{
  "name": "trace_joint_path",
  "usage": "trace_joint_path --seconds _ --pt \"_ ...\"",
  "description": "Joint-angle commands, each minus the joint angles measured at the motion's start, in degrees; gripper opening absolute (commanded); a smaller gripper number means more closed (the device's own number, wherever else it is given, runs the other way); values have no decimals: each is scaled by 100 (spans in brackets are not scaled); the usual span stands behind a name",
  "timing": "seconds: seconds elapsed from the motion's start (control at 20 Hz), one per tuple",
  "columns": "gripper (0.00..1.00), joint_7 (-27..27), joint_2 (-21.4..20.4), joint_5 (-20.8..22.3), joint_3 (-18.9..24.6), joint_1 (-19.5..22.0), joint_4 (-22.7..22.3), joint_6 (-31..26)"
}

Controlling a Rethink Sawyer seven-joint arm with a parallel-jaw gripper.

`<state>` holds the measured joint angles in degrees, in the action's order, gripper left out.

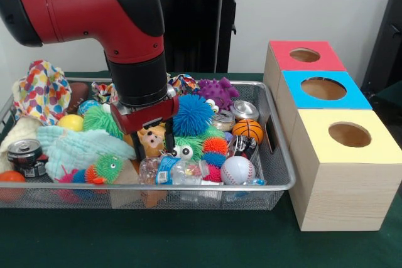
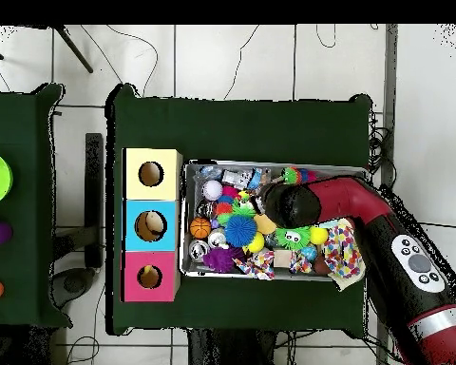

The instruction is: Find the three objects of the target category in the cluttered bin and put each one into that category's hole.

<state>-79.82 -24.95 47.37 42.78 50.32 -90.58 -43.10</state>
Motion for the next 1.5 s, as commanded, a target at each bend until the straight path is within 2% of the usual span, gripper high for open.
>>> trace_joint_path --seconds 0.05,1.3,1.35,1.5 --pt "100 1678 59 235 -279 52 21 -748" --pt "100 1528 77 175 -434 13 119 -1017" --pt "0 1520 75 183 -455 -8 137 -1044" --pt "0 1523 66 188 -481 -33 159 -1105"
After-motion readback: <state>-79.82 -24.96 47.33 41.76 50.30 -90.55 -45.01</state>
